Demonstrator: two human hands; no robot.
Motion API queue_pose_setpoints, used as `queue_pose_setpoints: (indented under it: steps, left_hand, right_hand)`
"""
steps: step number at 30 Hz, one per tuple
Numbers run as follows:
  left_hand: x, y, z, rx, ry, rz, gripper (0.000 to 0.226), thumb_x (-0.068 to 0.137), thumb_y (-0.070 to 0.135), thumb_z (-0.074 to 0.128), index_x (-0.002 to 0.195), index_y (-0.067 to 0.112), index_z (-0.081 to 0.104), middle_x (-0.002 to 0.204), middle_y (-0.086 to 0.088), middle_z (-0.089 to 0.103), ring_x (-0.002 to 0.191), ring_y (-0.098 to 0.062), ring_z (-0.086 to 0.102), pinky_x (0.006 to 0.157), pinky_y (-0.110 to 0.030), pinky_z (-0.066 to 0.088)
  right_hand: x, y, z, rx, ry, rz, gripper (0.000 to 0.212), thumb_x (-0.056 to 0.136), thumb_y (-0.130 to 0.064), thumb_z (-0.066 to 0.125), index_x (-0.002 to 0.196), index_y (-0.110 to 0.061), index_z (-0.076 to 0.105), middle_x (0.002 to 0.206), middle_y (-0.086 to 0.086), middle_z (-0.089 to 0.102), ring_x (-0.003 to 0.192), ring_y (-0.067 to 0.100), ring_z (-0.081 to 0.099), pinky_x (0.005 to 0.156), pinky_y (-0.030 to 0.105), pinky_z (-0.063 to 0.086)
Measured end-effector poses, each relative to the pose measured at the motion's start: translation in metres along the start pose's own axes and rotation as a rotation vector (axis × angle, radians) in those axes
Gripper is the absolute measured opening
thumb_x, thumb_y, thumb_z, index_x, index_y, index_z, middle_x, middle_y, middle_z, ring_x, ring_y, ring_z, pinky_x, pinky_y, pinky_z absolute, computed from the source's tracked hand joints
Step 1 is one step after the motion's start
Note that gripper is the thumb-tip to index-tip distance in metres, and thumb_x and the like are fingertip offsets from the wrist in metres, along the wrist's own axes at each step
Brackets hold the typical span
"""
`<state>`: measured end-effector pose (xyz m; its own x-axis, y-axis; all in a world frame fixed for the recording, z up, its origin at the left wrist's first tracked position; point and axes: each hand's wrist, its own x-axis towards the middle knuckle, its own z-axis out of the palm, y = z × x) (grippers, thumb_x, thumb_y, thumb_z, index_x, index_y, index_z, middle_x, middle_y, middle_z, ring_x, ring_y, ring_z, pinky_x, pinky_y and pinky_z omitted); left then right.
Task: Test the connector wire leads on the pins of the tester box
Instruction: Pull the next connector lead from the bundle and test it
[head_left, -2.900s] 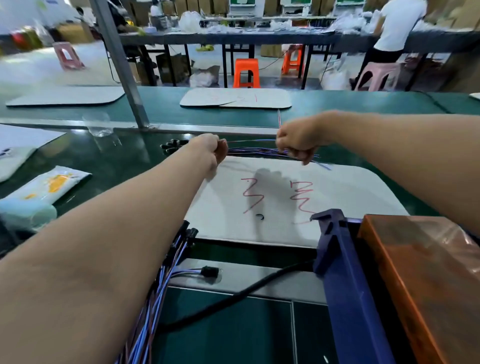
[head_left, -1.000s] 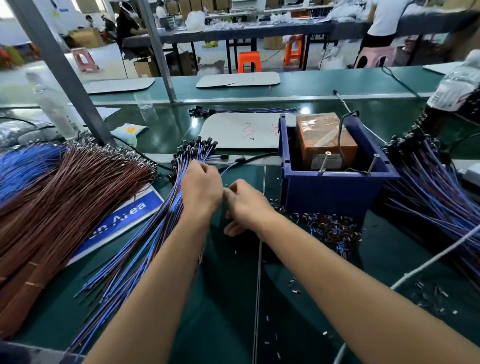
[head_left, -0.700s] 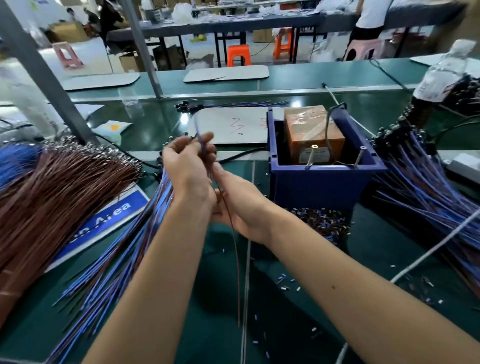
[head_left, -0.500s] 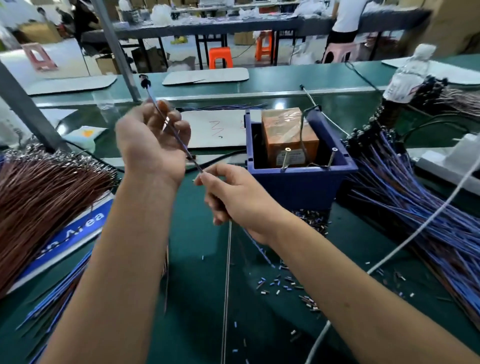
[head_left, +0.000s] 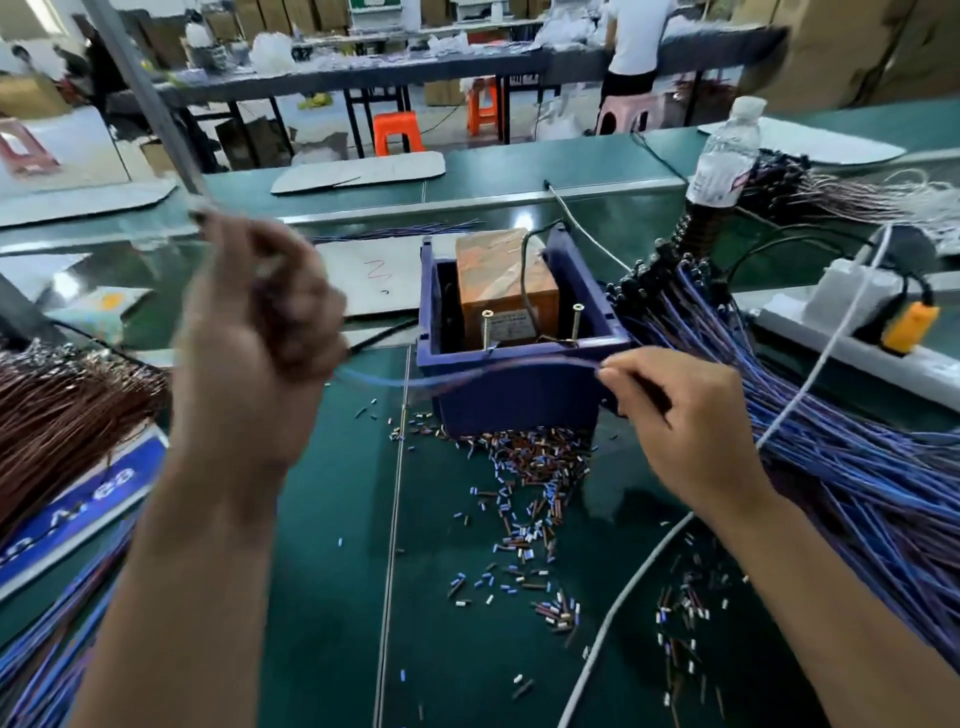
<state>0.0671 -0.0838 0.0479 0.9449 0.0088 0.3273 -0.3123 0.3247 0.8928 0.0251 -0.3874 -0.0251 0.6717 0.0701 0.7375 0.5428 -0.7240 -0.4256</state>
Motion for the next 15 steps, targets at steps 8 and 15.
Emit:
queue_pose_setpoints:
  steps: [8,15]
  left_hand:
    - [-0.056,-0.086,0.065,0.967,-0.438,0.486,0.041,0.103,0.033,0.058,0.141,0.016,0.061,0.128,0.005,0.069,0.115,-0.01,0.066,0.094,-0.03,0.054]
    - [-0.055,-0.106,0.05,0.81,-0.267,0.374,0.009,0.1,0.025,0.067,0.105,0.018,0.068,0.081,0.015,0.07,0.075,-0.003,0.068,0.068,-0.022,0.052]
  right_hand:
    - [-0.011,-0.015,0.021,0.025,-0.091,-0.164,0.028,0.108,-0.024,0.054,0.103,-0.004,0.073,0.085,0.003,0.066,0.073,0.019,0.062,0.066,0.033,0.052]
    - [-0.011,-0.013,0.017,0.232,-0.017,0.105,0.009,0.092,-0.021,0.08,0.091,-0.012,0.082,0.083,-0.011,0.076,0.077,0.003,0.071,0.07,0.017,0.052]
